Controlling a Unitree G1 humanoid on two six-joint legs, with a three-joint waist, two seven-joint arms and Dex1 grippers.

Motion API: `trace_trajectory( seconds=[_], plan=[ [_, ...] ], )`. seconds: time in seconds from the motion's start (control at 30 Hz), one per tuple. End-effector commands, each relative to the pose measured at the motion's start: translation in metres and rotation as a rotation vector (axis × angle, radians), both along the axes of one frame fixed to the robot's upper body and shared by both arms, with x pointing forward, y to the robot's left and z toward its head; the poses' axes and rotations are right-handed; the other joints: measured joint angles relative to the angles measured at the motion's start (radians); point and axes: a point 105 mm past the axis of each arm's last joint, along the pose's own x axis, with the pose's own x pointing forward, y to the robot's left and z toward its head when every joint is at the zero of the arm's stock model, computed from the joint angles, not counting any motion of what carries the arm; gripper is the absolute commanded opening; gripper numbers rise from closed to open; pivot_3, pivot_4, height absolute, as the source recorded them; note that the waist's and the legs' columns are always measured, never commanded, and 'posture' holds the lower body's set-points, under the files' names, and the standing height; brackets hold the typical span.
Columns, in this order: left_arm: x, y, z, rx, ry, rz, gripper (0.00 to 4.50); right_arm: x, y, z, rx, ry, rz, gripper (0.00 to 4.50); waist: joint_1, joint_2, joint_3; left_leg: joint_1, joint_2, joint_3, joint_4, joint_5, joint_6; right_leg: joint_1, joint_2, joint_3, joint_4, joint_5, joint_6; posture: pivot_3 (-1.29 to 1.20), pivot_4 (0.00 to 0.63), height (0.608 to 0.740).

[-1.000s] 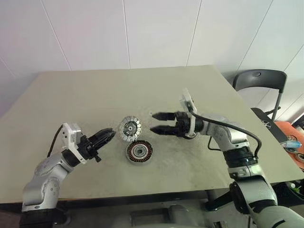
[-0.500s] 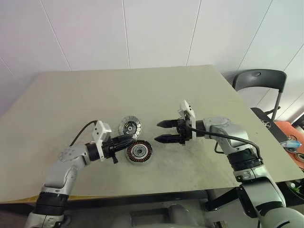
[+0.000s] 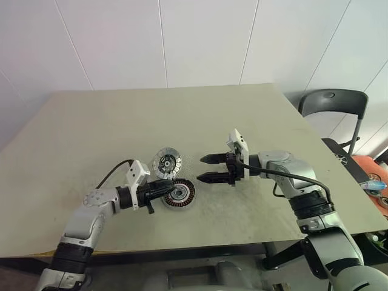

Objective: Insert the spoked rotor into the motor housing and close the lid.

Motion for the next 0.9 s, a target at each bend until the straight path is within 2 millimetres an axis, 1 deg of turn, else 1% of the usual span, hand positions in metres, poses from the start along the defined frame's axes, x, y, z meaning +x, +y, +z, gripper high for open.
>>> trace_trajectory(
  seconds=[0.03, 0.13, 0.27, 0.53, 0.63, 0.73, 0.9],
  plan=[
    [0.009, -0.007, 0.008, 0.005, -0.062, 0.01, 0.68, 0.002, 0.003, 0.011, 0.038, -0.042, 0.001, 4.5, 0.008, 0.0, 0.0, 0.0, 0.0, 0.0, 0.0, 0.0, 0.0, 0.0, 0.0, 0.0, 0.0, 0.0, 0.0, 0.0, 0.0, 0.74],
    [0.01, -0.011, 0.01, -0.009, -0.07, 0.003, 0.68, 0.002, 0.003, 0.012, 0.043, -0.043, -0.004, 4.5, 0.011, 0.0, 0.0, 0.0, 0.0, 0.0, 0.0, 0.0, 0.0, 0.0, 0.0, 0.0, 0.0, 0.0, 0.0, 0.0, 0.0, 0.74],
    [0.012, -0.012, 0.011, -0.006, -0.081, 0.007, 0.68, 0.002, 0.002, 0.012, 0.044, -0.044, -0.01, 4.5, 0.011, 0.0, 0.0, 0.0, 0.0, 0.0, 0.0, 0.0, 0.0, 0.0, 0.0, 0.0, 0.0, 0.0, 0.0, 0.0, 0.0, 0.74],
    [0.006, -0.017, 0.011, -0.031, -0.05, -0.044, 0.68, 0.002, 0.002, 0.011, 0.047, -0.041, -0.019, 4.5, 0.01, 0.0, 0.0, 0.0, 0.0, 0.0, 0.0, 0.0, 0.0, 0.0, 0.0, 0.0, 0.0, 0.0, 0.0, 0.0, 0.0, 0.74],
    [0.009, -0.021, 0.012, -0.041, -0.061, -0.029, 0.68, 0.003, 0.002, 0.011, 0.047, -0.04, -0.022, 4.5, 0.011, 0.0, 0.0, 0.0, 0.0, 0.0, 0.0, 0.0, 0.0, 0.0, 0.0, 0.0, 0.0, 0.0, 0.0, 0.0, 0.0, 0.74],
    [0.007, -0.024, 0.012, -0.052, -0.05, -0.044, 0.68, 0.003, 0.002, 0.011, 0.047, -0.041, -0.022, 4.5, 0.01, 0.0, 0.0, 0.0, 0.0, 0.0, 0.001, 0.0, 0.0, 0.0, 0.0, 0.0, 0.0, 0.0, 0.0, 0.0, 0.0, 0.74],
    [0.007, -0.024, 0.012, -0.053, -0.05, -0.044, 0.68, 0.003, 0.001, 0.011, 0.047, -0.042, -0.025, 4.5, 0.01, 0.0, 0.0, 0.0, 0.0, 0.0, 0.001, 0.0, 0.0, 0.0, 0.0, 0.0, 0.001, 0.0, 0.0, 0.0, 0.0, 0.74]
  ],
)
